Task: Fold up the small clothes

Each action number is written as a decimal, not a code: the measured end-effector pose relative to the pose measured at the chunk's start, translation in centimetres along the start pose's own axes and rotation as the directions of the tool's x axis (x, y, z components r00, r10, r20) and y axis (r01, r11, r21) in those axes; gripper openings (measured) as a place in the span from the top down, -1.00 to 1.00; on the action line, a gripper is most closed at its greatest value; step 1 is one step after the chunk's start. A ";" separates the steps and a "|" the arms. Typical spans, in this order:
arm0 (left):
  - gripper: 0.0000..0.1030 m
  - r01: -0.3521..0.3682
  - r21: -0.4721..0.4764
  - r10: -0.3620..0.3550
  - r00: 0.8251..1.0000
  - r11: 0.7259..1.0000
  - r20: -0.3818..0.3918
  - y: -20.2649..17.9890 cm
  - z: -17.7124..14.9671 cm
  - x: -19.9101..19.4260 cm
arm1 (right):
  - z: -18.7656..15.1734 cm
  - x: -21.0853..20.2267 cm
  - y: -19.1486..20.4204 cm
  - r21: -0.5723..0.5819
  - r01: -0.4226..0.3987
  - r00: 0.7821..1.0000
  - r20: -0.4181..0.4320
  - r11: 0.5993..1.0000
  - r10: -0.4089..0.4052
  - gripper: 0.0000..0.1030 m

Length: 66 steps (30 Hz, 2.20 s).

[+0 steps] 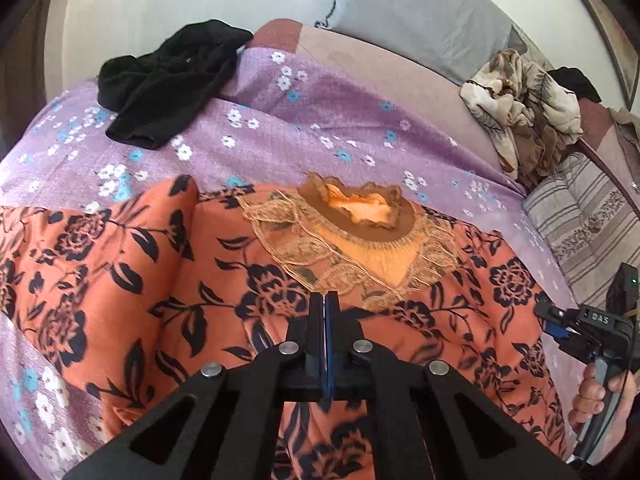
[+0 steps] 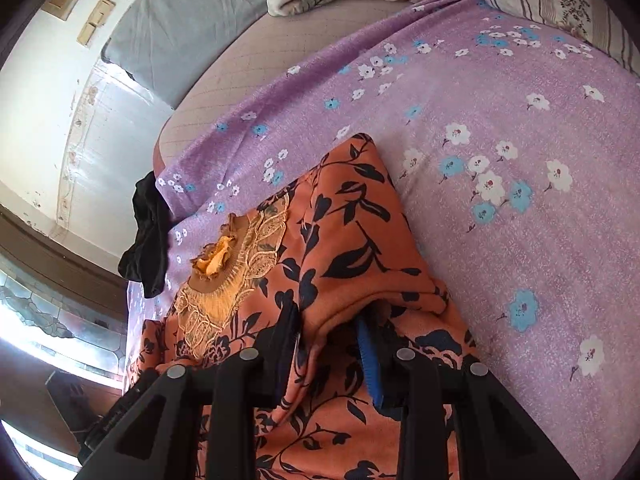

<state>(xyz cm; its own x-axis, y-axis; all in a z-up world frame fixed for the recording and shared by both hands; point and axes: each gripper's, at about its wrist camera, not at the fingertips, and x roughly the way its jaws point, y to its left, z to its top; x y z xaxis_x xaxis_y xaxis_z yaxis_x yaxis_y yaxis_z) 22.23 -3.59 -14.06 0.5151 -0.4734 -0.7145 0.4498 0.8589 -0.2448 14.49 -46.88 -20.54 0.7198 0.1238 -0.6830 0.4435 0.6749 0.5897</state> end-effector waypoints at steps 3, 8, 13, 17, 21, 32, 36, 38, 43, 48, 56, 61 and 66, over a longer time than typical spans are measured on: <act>0.99 -0.080 -0.039 0.079 0.997 0.996 -0.020 1.9 0.6 0.5 | -0.3 0.4 -0.3 0.009 -0.003 1.000 -0.028 1.000 0.003 0.39; 0.81 0.092 -0.172 -0.125 0.974 0.981 -0.192 3.3 0.0 2.2 | -0.6 1.0 0.1 -0.005 -0.028 0.997 -0.066 1.000 0.028 0.38; -0.48 0.065 -0.149 -0.098 0.970 0.987 -0.221 2.0 -0.8 2.6 | -0.9 2.0 -0.5 0.024 -0.011 0.995 -0.099 1.000 0.013 0.38; -0.14 0.087 -0.141 -0.114 0.974 0.986 -0.195 1.7 -1.1 2.6 | -1.0 2.6 -0.8 0.036 -0.013 0.993 -0.120 0.999 0.017 0.38; 0.88 0.043 -0.126 -0.072 0.970 0.991 -0.231 1.9 -1.4 3.6 | -1.2 2.8 -0.4 0.018 -0.013 0.992 -0.126 1.000 0.015 0.38; -0.29 -0.015 -0.071 -0.007 0.953 0.997 -0.304 1.7 -2.0 3.1 | -1.1 3.4 -0.6 0.025 -0.002 0.990 -0.138 1.000 0.005 0.36; 0.48 -0.028 0.029 0.036 0.954 0.999 -0.298 -0.2 -2.6 3.5 | -1.2 3.6 -0.4 0.016 0.006 0.991 -0.135 1.000 -0.004 0.36; 0.78 -0.047 0.048 0.058 0.960 0.998 -0.274 -0.2 -2.6 3.6 | -1.2 3.6 -0.3 0.014 0.006 0.991 -0.134 1.000 -0.004 0.36; 0.90 -0.033 -0.010 0.032 0.990 0.999 -0.138 0.7 -1.2 1.0 | -1.0 3.0 -0.2 0.013 -0.009 0.992 -0.127 1.000 0.011 0.33; 0.90 -0.201 0.058 0.201 0.980 0.978 -0.005 0.5 0.2 -1.3 | -0.2 0.6 1.2 -0.051 -0.078 0.991 -0.112 0.996 0.072 0.34; 0.87 -0.286 0.122 0.302 0.943 0.950 -0.141 1.7 -0.6 1.8 | 1.2 -1.6 2.0 -0.109 -0.175 0.985 -0.030 0.979 0.173 0.34; 0.87 -0.235 0.003 0.234 0.964 0.972 -0.127 3.6 0.4 0.5 | 1.7 2.0 1.1 -0.074 -0.087 0.993 -0.084 0.993 0.081 0.34; 0.13 -0.312 -0.164 0.314 0.949 0.936 -0.011 8.5 2.1 -3.8 | 0.9 4.3 0.1 -0.075 -0.012 0.987 -0.159 0.997 0.000 0.36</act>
<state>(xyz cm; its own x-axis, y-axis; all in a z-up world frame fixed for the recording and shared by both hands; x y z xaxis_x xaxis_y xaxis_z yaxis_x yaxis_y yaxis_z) 25.61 5.10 -12.05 0.6221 -0.1773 -0.7626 0.1411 0.9835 -0.1135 18.13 -46.90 -23.06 0.6255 0.2377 -0.7431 0.3940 0.7258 0.5639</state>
